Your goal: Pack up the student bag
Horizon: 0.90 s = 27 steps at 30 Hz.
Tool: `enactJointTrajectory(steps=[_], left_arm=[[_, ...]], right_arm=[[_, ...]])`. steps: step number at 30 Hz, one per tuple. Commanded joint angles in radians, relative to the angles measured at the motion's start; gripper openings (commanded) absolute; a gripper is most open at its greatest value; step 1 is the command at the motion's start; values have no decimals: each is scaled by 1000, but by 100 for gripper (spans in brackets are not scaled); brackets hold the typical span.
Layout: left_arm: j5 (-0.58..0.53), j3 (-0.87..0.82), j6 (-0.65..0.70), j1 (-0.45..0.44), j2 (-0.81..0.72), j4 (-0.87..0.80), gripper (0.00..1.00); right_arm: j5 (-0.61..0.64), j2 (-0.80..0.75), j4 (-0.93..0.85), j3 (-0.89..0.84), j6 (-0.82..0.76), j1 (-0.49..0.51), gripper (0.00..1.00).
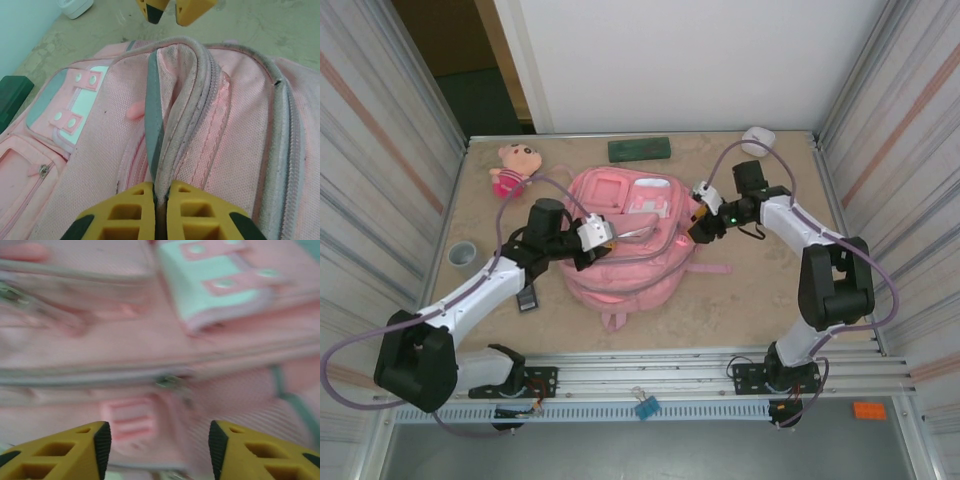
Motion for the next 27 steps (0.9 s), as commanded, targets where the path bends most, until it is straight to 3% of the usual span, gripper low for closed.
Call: enactJointTrajectory(steps=[1,7,15,22,27], left_arm=[[95,-3,25,38,-56,55,0],[135,-8,57,52,-54,44,0],[188,-6,58,62,-48,44,0],[201,-2,58,62,-38,46,0],[206,3,56,62,-33,47,0]], right_arm=[[42,80,-16,43,-85,-2,59],[-9,176,-112,126,-223,43,61],[-85,257,-164,206,-279,57,60],[-144,302,-365,304,-395,57,47],[-236,335,-542,386,-472,48,45]])
